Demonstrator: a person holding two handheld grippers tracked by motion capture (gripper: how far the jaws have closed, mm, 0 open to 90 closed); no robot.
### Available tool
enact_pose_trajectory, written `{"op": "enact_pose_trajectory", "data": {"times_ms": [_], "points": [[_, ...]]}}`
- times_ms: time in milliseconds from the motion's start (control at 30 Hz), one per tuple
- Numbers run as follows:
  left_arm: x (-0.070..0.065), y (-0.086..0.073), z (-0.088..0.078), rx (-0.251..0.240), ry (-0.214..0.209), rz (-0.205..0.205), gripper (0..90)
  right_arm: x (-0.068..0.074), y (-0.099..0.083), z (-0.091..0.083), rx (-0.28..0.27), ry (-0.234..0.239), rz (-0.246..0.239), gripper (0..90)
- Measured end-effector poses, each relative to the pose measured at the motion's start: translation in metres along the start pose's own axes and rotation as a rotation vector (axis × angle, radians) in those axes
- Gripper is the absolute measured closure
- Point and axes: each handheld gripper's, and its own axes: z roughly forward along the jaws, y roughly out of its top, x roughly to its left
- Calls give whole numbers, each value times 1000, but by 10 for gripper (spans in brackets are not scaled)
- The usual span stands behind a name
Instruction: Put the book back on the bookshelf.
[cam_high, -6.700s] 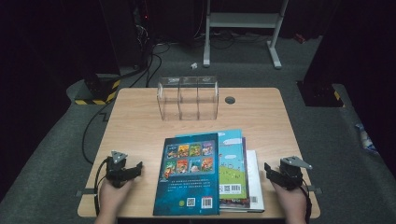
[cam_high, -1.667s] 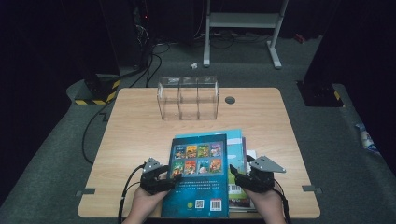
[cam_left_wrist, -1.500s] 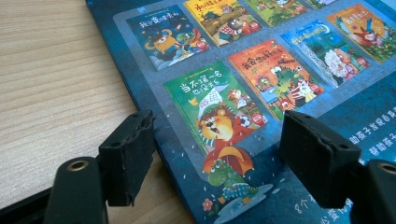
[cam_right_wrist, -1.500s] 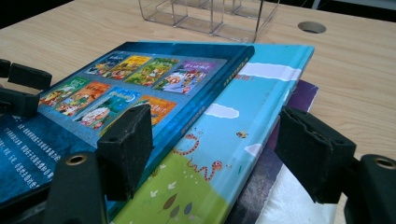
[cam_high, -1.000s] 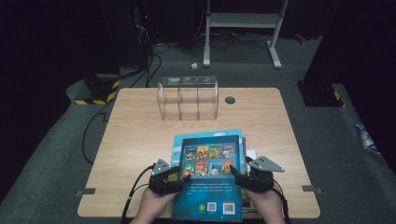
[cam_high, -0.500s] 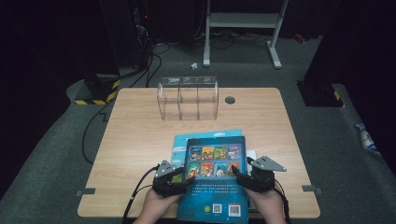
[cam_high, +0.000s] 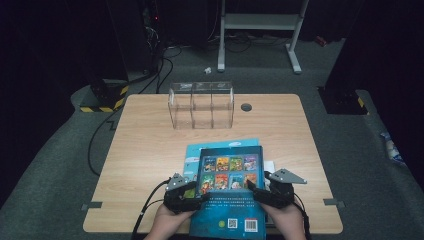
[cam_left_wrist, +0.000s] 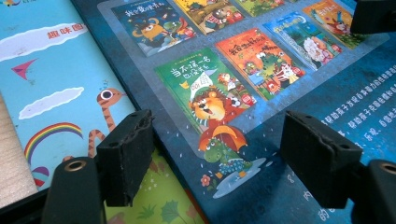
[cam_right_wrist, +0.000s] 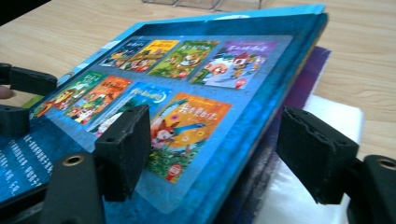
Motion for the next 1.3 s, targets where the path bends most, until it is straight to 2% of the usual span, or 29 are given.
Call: {"op": "enact_pose_trajectory", "data": {"times_ms": [200, 400, 567, 700, 900, 1000, 1100, 1167, 1233, 1300], "points": [[0, 1, 1, 2, 3, -7, 262, 3, 0, 3, 8, -8, -8, 235], [-1, 4, 5, 4, 5, -6, 265, 2, 1, 3, -1, -33, 9, 259], [-3, 8, 9, 9, 6, -3, 265, -1, 3, 3, -9, -53, 12, 281], [-2, 13, 12, 17, 9, 23, 271, -4, 7, 6, -9, -74, 17, 290], [1, 18, 17, -8, 12, 20, 299, -12, 15, 11, -1, -88, 17, 281], [2, 15, 14, -7, 8, 16, 285, -10, 12, 7, 10, -81, 15, 262], [1, 11, 10, 8, -8, -17, 265, -4, 4, -1, 5, -72, 17, 260], [-5, 6, 7, 1, -18, -2, 270, 3, -2, -7, 12, -60, 21, 248], [-6, 6, 7, 3, -13, -5, 267, 4, -3, -9, 15, -59, 25, 248], [-6, 5, 7, 3, -15, -6, 266, 5, -6, -10, 18, -48, 48, 247]]}}
